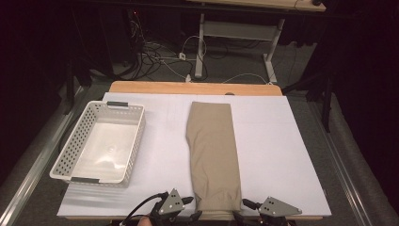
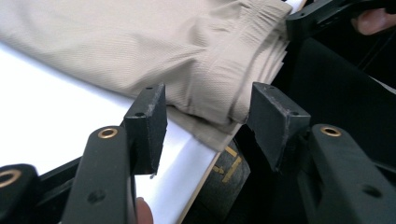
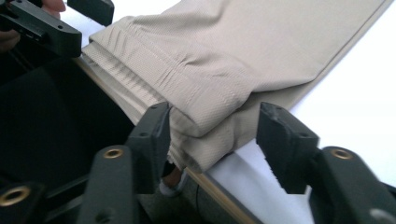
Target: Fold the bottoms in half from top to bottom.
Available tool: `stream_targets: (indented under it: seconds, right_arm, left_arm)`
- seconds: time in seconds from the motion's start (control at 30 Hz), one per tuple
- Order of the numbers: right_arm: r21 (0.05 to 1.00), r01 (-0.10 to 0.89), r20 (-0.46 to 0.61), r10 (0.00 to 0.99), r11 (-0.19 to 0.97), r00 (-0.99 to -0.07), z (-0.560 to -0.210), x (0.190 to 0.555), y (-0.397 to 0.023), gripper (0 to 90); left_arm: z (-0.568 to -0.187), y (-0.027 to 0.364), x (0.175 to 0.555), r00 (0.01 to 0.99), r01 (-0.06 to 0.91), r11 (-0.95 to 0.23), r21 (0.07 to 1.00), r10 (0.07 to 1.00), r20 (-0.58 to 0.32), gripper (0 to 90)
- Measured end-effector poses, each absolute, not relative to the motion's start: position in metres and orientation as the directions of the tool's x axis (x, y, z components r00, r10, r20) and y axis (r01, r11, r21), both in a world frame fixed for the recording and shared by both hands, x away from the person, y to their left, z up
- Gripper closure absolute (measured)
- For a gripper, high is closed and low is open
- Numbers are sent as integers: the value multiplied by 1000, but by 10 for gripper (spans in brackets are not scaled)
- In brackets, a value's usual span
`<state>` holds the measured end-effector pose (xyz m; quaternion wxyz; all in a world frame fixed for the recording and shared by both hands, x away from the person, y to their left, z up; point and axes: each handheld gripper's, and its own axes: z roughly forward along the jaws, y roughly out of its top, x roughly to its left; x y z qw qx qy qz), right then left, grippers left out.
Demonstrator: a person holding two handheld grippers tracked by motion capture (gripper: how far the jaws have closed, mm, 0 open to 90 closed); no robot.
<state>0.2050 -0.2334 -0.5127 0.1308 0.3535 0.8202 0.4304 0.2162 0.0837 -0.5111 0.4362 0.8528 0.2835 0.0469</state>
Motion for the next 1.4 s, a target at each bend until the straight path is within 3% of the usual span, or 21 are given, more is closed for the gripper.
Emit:
stream_targets:
  seconds: [0.23,0.5,0.67,1.0,1.27,1.4]
  right_arm:
    - [812,462,85,711,357,-698,-512,207,-237,384]
    - [812,468,88,719,349,-690,-512,208,-241,388]
    - [807,467,82,714,362,-696,-514,210,-240,389]
    - [802,469,75,716,371,-695,-514,210,-238,394]
    - [802,465,69,715,375,-696,-515,211,-238,394]
    - [794,470,69,711,385,-700,-516,212,-237,394]
  left_arm:
    - [-523,87,218,831,460,-466,756,526,-182,585]
    - [-520,99,216,812,469,-428,773,552,-188,586]
    - [-528,85,220,817,480,-475,737,549,-178,609]
    - [-530,73,225,816,490,-452,746,539,-210,633]
    - [-532,67,224,825,459,-473,752,541,-163,839]
    - [-531,67,224,822,463,-471,751,546,-164,858]
